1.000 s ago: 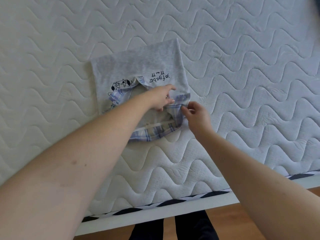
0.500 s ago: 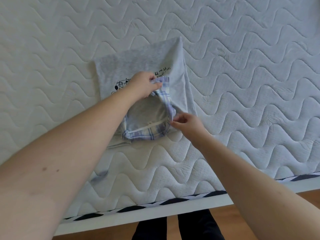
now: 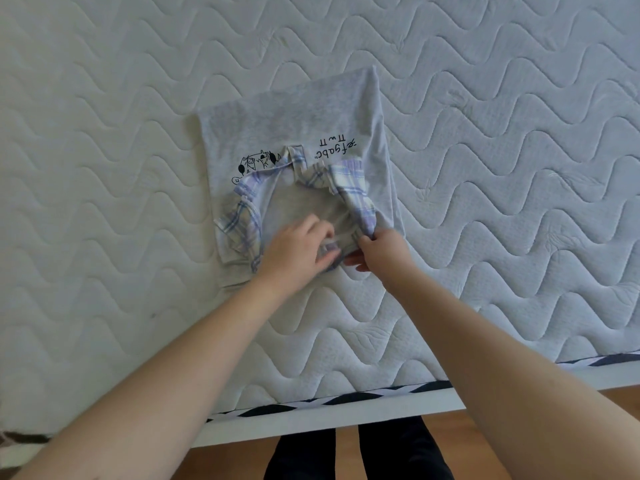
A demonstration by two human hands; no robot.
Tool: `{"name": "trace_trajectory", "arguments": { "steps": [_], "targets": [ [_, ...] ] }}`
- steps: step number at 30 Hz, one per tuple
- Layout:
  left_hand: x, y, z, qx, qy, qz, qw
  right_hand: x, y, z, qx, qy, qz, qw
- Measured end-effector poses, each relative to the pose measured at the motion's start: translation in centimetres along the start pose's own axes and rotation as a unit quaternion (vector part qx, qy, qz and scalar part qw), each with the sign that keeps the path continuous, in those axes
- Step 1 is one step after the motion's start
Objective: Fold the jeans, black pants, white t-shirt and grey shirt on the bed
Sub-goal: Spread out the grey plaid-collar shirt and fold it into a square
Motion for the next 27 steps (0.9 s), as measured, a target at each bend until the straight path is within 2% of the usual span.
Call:
{"name": "trace_trajectory", "arguments": {
  "steps": [3,4,7,11,12,14,15,17,19,23,25,27],
  "targets": [
    [-3.7,-1.4,2.9,0.13,-0.077,-0.013,0.988,-0.4,1.5,-0.5,0.087,-0.011,0.04,0.995],
    [-4.5,-1.9,3.2,0.144,-0.076,-0.018,0.986,-0.5,2.1,-0.7,0.107,-0.009,0.059,0.992],
    [-5.7,-2.9,2.4,0.173,0.006,-0.002,0.985,-0.8,3.0,-1.1,0.098,0.009,0.081,0.992],
    [-5.8,-3.9,0.4,0.213,0.068,0.028,0.974,-1.2,2.9,-1.3,-0.063,0.029,0.061,0.996],
    [-5.7,-4.1,0.0,0.228,0.07,0.031,0.971,-1.4,2.5,-1.5,-0.148,0.05,0.038,0.987],
    [-5.6,-4.4,-0.8,0.251,0.078,0.029,0.964,-1.9,1.4,-2.0,-0.316,0.127,-0.033,0.939],
    [-5.6,-4.6,-1.1,0.256,0.086,0.03,0.962,-2.2,0.9,-2.0,-0.356,0.158,-0.06,0.919],
    [-5.9,-5.0,-1.1,0.263,0.1,0.03,0.959,-2.4,0.2,-1.7,-0.375,0.172,-0.087,0.907],
    [-6.4,-5.5,-0.8,0.245,0.101,0.01,0.964,-2.2,-0.2,-1.2,-0.401,0.162,-0.099,0.896],
    [-7.7,-6.8,-0.6,0.177,0.105,-0.108,0.973,-1.6,-0.5,-1.3,-0.42,0.171,-0.106,0.885],
    [-8.1,-7.5,-1.0,0.112,0.121,-0.144,0.976,-1.2,-0.3,-1.6,-0.384,0.163,-0.112,0.902],
    [-7.9,-8.0,-1.8,0.05,0.138,-0.134,0.98,-0.6,0.0,-1.8,-0.284,0.136,-0.118,0.942]
  ]
}}
Point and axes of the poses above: each hand's wrist, its own x-axis towards the middle knuckle, its own z-axis out of the palm, y = z × x, the point moved 6 cm from there along x, towards the middle knuckle, and after that the axes turned 3 degrees about -y, right-handed, at the moved point
